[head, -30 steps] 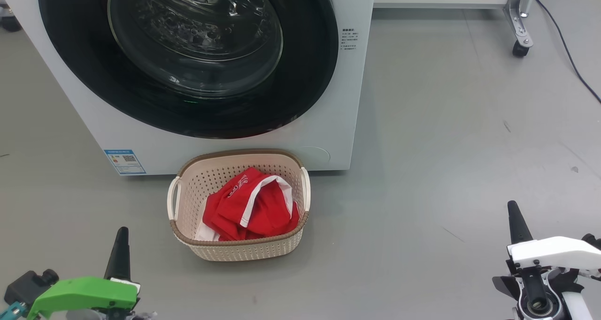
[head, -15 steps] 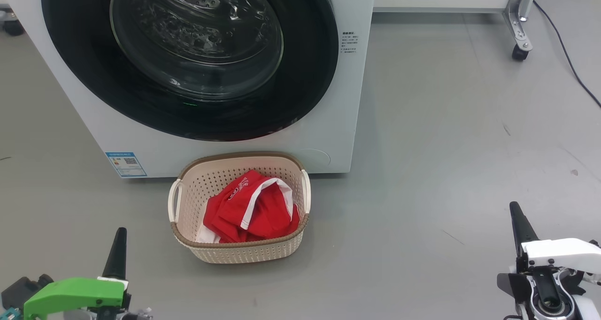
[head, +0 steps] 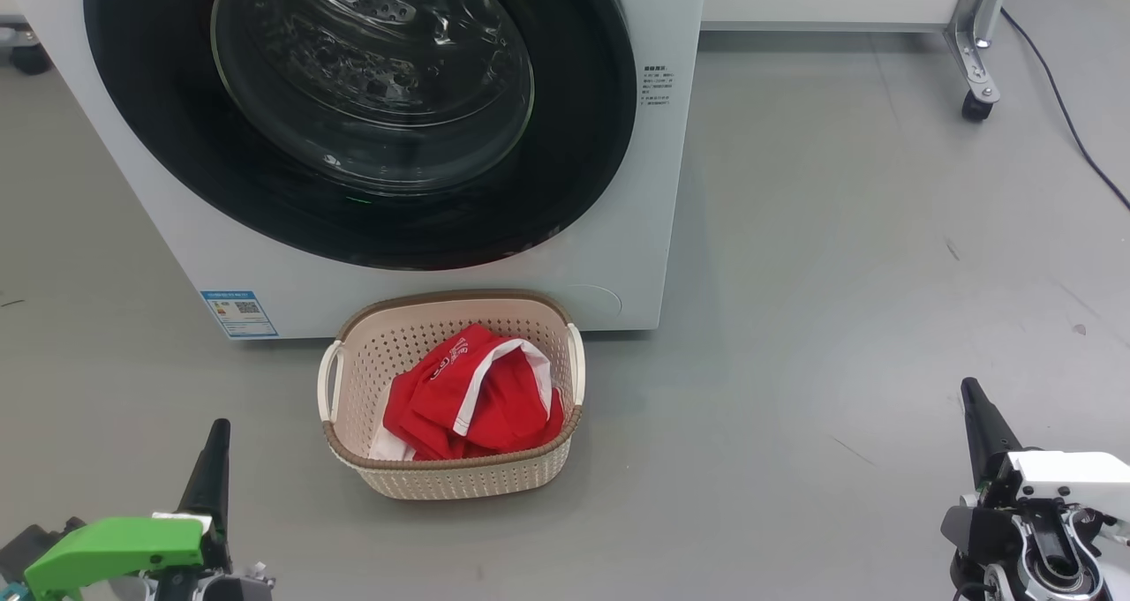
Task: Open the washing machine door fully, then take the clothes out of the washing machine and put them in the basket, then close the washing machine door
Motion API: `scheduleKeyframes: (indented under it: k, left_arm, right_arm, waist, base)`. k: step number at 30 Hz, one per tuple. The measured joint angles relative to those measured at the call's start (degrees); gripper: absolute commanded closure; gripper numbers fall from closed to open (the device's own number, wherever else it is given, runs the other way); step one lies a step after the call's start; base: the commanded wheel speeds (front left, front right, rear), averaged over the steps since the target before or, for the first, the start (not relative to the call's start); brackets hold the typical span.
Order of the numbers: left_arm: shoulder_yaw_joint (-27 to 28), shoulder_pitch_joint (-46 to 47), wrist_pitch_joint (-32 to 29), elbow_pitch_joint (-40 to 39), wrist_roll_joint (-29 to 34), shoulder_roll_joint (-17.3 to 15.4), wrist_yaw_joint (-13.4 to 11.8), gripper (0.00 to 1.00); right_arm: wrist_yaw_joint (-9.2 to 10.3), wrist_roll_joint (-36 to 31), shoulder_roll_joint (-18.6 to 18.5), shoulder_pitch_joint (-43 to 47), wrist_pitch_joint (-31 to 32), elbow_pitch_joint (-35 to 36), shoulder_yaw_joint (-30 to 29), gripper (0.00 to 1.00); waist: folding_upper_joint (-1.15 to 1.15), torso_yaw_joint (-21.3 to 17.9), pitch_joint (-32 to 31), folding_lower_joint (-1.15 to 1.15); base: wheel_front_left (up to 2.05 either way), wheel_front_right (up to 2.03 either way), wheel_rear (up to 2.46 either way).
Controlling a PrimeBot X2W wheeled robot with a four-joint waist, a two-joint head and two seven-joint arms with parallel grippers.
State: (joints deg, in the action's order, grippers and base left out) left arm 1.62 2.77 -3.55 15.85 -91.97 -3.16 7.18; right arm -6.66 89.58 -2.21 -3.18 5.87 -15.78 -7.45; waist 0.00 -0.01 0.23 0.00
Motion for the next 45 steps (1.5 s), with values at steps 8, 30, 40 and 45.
scheduleKeyframes:
  k: [8,30,40,45]
  left_arm:
    - [0.2,0.3,-0.5,0.0,-2.3,0.0,0.0,1.00]
    - [0.3,0.4,-0.5,0.1,-2.3,0.0,0.0,1.00]
    - [0.3,0.4,-0.5,0.1,-2.3,0.0,0.0,1.00]
    - [0.3,0.4,-0.5,0.0,-2.3,0.0,0.0,1.00]
  right_arm:
    - [-0.29,2.1,0.0,-0.3,0.5,0.0,-0.4,1.00]
    - [-0.29,2.1,0.0,-0.3,0.5,0.0,-0.4,1.00]
    - [-0.29,2.1,0.0,-0.3,0.5,0.0,-0.4,1.00]
    - [-0.29,2.1,0.0,-0.3,0.5,0.0,-0.4,1.00]
  waist:
    - [0.00,0.0,-0.1,0.00]
    - [0.00,0.0,-0.1,0.00]
    - [0.00,0.0,-0.1,0.00]
    - [0.00,0.0,-0.1,0.00]
  base:
    - [0.00,0.00,0.00]
    - [0.00,0.00,0.00]
    - [0.00,0.00,0.00]
    - [0.00,0.00,0.00]
